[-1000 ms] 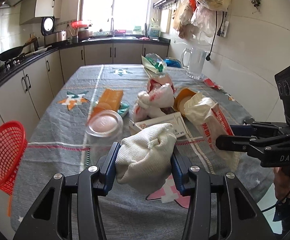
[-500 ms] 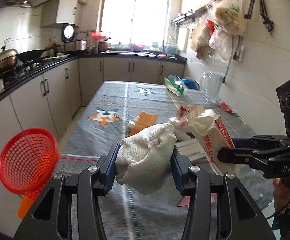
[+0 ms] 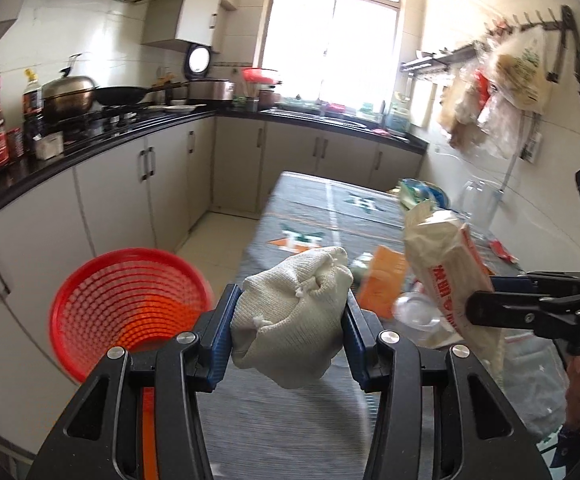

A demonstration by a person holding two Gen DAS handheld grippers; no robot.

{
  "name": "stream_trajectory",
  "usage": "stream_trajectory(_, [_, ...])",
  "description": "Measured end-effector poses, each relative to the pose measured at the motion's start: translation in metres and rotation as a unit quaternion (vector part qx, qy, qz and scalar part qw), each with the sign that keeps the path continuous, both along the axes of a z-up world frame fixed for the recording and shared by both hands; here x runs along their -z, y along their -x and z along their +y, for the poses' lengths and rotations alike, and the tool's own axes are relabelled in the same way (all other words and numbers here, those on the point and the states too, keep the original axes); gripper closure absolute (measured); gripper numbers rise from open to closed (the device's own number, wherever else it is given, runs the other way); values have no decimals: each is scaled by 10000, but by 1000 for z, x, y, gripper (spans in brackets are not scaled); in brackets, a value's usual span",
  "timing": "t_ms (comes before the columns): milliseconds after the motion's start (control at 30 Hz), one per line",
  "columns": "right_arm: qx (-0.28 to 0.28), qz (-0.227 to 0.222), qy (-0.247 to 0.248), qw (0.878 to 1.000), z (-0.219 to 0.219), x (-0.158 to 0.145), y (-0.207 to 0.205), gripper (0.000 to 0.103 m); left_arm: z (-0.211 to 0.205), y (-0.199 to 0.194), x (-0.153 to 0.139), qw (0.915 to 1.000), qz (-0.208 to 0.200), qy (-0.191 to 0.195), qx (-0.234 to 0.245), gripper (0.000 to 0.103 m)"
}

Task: Collect trash
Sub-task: 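Carry the cloth and wet-wipe pack in both grippers over the red basket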

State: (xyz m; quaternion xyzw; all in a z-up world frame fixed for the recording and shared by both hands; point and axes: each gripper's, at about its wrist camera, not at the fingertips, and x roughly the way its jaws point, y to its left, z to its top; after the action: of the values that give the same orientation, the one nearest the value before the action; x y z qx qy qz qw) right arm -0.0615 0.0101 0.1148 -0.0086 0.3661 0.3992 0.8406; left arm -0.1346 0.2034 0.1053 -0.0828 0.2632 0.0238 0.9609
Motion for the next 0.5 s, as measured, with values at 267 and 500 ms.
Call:
stream_trajectory(267, [-317, 167, 86, 9993, 55, 4, -11, 44, 68, 3, 23, 9975, 244, 135, -643, 56])
stream_trajectory(500, [-561, 475, 176, 9971, 112, 17, -30, 44, 117, -5, 49, 9919, 577, 166, -1118, 56])
